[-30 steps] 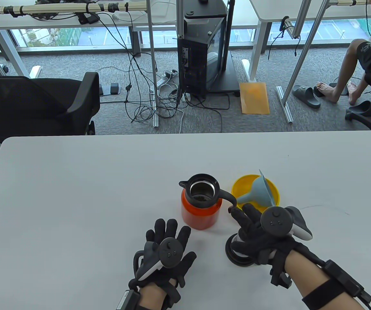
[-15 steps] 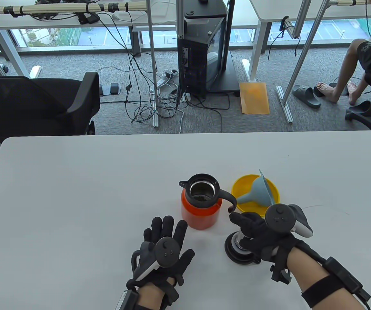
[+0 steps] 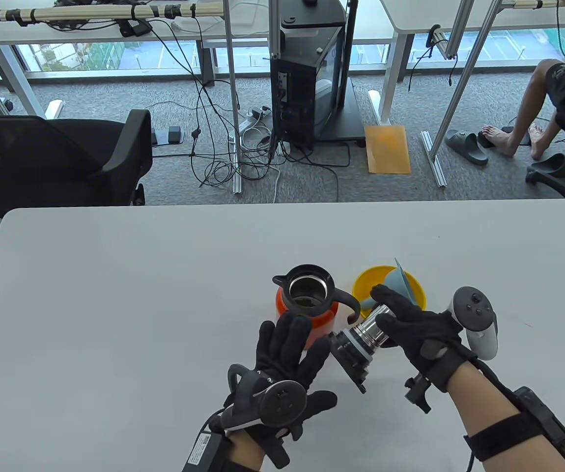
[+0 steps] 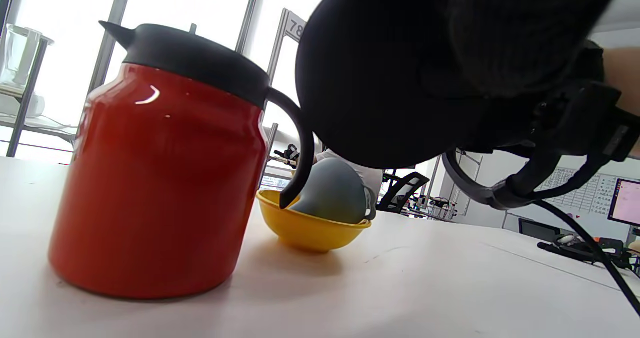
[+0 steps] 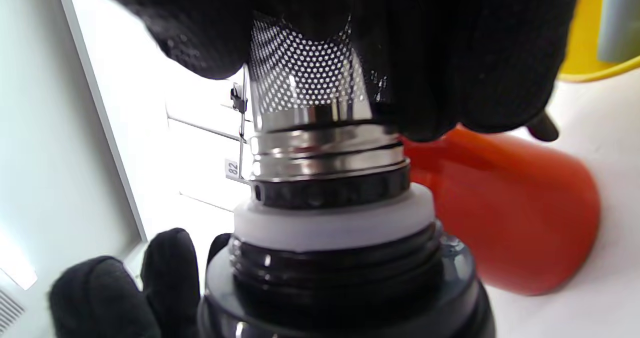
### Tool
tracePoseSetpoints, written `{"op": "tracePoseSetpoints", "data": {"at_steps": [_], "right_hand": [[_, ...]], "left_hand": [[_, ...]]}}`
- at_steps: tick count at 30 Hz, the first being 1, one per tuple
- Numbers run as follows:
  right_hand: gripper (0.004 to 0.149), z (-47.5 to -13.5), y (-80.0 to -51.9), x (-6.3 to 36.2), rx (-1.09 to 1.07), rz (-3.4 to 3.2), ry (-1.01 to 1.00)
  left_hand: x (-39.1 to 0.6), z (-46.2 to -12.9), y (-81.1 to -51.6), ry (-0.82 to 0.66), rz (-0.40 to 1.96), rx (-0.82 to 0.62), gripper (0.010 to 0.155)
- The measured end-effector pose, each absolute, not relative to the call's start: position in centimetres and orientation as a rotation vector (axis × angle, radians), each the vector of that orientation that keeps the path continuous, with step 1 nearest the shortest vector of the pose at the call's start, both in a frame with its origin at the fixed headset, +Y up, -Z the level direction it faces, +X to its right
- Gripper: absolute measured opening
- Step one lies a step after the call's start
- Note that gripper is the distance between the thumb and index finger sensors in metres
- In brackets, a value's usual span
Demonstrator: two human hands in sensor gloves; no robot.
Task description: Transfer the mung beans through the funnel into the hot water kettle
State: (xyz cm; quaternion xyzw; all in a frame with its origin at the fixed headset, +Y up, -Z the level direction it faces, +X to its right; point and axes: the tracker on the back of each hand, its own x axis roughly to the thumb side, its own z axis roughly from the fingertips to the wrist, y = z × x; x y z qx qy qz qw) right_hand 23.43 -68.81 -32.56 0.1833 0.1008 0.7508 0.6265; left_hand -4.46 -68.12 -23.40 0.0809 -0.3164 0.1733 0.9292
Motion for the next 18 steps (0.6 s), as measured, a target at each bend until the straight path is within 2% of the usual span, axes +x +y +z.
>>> {"op": "tracePoseSetpoints", "data": {"at_steps": [5, 7, 8, 10, 14, 16, 18], "right_hand": [[0.076, -31.4, -69.7, 21.5, 0.356, 1.499, 0.314], [0.076, -30.7, -70.0, 21.0, 0.278, 1.587, 0.228], [0.076, -30.7, -70.0, 20.8, 0.298, 1.600, 0.223], [0.076, -30.1, -70.1, 20.3, 0.335, 1.671, 0.259], [0.078, -29.5, -70.1, 19.6, 0.397, 1.733, 0.231], [0.077, -29.2, -69.4, 19.5, 0.476, 1.854, 0.177], [0.075, -28.7, -68.6, 19.4, 0.613, 2.083, 0.090]], "left_hand": [[-3.2, -23.7, -67.5, -0.673, 0.445, 0.103, 0.125], [-3.4, -24.4, -67.4, -0.619, 0.577, 0.032, 0.123], [-3.5, -24.6, -67.3, -0.602, 0.566, 0.043, 0.121], [-3.9, -24.8, -67.0, -0.576, 0.573, 0.055, 0.115], [-4.9, -24.9, -66.7, -0.620, 0.615, 0.079, 0.098], [-5.2, -25.0, -66.6, -0.625, 0.648, 0.034, 0.090], [-5.5, -24.9, -66.4, -0.614, 0.631, 0.019, 0.088]]}}
